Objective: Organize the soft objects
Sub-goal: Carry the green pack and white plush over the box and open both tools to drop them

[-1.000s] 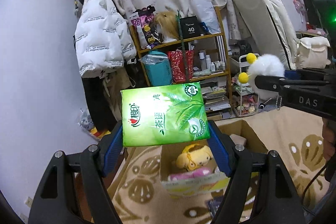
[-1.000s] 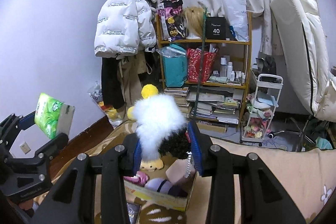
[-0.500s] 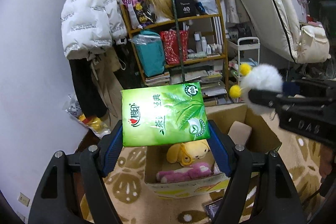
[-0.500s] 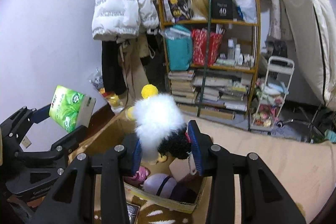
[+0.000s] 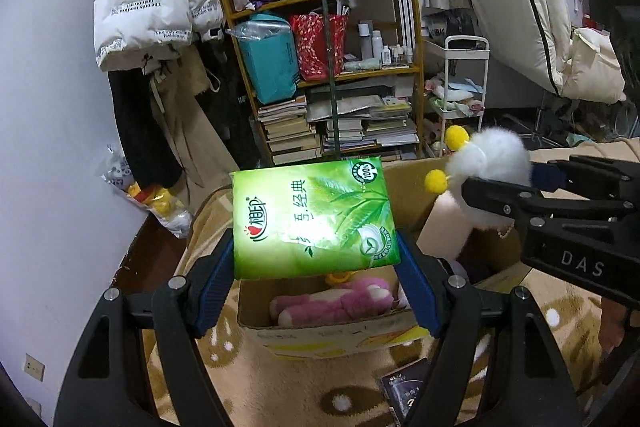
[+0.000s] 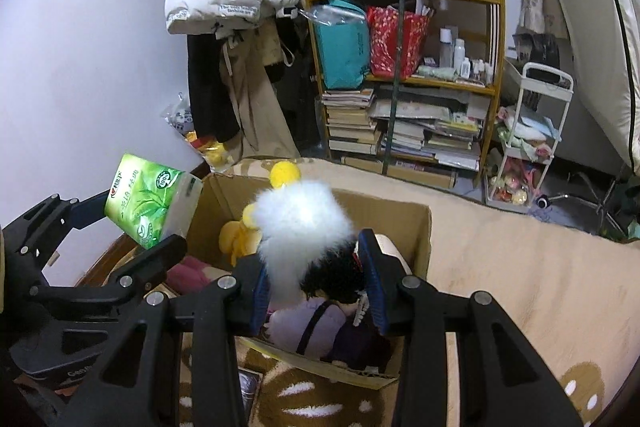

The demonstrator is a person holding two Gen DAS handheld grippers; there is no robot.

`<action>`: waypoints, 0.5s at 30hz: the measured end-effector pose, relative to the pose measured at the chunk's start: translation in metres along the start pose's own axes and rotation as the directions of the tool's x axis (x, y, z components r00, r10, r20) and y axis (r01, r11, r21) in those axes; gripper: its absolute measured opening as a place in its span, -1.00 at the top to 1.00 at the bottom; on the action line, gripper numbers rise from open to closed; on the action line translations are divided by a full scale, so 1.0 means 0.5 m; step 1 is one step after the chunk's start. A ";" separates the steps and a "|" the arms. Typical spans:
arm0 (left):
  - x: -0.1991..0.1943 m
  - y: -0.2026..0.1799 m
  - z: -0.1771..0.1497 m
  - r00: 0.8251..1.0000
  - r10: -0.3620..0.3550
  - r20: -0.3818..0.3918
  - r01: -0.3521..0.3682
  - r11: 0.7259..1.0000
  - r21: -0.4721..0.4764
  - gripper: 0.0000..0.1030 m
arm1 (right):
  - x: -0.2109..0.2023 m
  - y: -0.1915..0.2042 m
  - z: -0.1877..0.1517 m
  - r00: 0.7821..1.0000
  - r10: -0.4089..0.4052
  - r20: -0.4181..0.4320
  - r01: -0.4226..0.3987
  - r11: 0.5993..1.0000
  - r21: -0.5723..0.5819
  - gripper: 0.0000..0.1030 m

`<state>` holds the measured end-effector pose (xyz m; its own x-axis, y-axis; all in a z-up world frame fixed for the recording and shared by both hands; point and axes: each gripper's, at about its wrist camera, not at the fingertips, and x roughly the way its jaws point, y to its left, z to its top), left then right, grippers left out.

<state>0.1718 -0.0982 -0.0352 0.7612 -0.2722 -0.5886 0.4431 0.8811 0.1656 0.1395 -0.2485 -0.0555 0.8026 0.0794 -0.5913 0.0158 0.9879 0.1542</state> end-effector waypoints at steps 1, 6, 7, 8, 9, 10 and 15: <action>0.002 0.000 -0.001 1.000 -0.002 -0.005 0.002 1.000 -0.003 -0.46 | 0.002 -0.003 -0.004 1.000 0.007 -0.005 -0.007 1.000 0.011 0.17; 0.007 -0.003 -0.012 1.000 0.016 -0.016 -0.016 1.000 0.001 -0.54 | 0.016 -0.005 -0.022 0.999 0.013 -0.039 -0.012 1.000 0.025 0.17; 0.008 -0.004 -0.013 1.000 0.018 -0.017 -0.018 1.000 0.006 -0.62 | 0.018 -0.003 -0.025 0.999 0.012 -0.044 -0.011 1.000 0.021 0.17; 0.008 -0.005 -0.013 1.000 0.021 -0.017 -0.020 1.000 0.009 -0.66 | 0.019 0.000 -0.026 0.999 0.012 -0.048 -0.011 1.000 0.016 0.17; 0.007 -0.006 -0.012 1.000 0.026 -0.017 -0.026 1.000 0.013 -0.67 | 0.020 0.003 -0.025 0.999 0.012 -0.049 -0.012 1.000 0.012 0.17; 0.007 -0.007 -0.012 0.999 0.034 -0.016 -0.034 0.999 0.019 -0.68 | 0.020 0.006 -0.025 0.999 0.009 -0.049 -0.009 1.000 0.004 0.17; 0.010 -0.004 -0.018 0.998 0.048 -0.034 -0.047 0.999 0.027 -0.73 | 0.019 0.002 -0.024 0.999 0.004 -0.053 -0.004 1.000 0.007 0.15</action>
<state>0.1704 -0.0981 -0.0456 0.7650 -0.2165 -0.6065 0.4196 0.8821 0.2143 0.1402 -0.2450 -0.0705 0.7699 0.0908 -0.6317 0.0169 0.9866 0.1624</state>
